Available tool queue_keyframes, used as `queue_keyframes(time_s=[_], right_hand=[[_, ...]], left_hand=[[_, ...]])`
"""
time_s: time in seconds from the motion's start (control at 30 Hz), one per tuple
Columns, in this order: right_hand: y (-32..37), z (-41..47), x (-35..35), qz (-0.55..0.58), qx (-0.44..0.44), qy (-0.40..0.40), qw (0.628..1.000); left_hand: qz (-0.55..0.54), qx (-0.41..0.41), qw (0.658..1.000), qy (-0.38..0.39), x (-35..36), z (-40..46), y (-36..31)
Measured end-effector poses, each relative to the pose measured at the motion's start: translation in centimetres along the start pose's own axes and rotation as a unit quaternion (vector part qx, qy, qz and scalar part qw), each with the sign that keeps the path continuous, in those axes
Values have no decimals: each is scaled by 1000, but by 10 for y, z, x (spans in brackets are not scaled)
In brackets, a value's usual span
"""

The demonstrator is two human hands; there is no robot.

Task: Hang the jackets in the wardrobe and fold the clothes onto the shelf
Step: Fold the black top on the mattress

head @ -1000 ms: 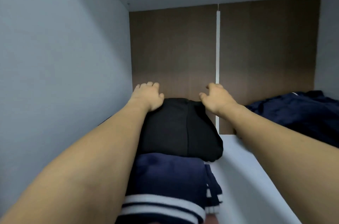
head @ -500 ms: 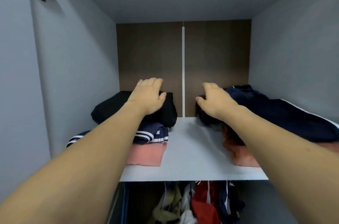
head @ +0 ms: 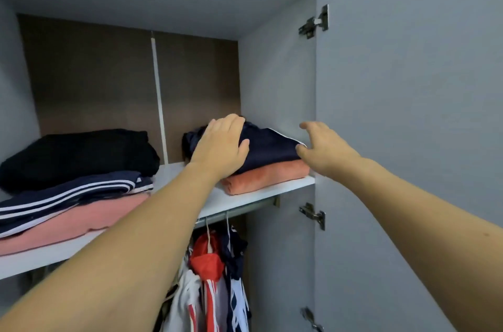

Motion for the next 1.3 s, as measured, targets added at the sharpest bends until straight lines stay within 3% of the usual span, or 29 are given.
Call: queue_keyframes(time_s=[0.33, 0.5, 0.93, 1.3], right_hand=[[-21, -165, -194, -95, -24, -120, 988], [-71, -258, -301, -155, 13, -160, 975], [-293, -482, -501, -214, 247, -219, 919], [-506, -644, -638, -237, 427, -287, 824]], left_hand=[[-103, 102, 982, -118, -135, -5, -211], [-191, 137, 961, -148, -200, -13, -338], [-279, 294, 907, -118, -262, -19, -703], [-381, 424, 819, -69, -250, -6, -1041]])
Point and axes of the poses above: each hand's wrist, its own z-axis towards the middle knuckle, its own x-axis out of the palm, y = z × x, the point moved 9 cm from there along z, towards the middle knuckle, and after that the axes turned 15 degrees about z, right-handed, at the moved point
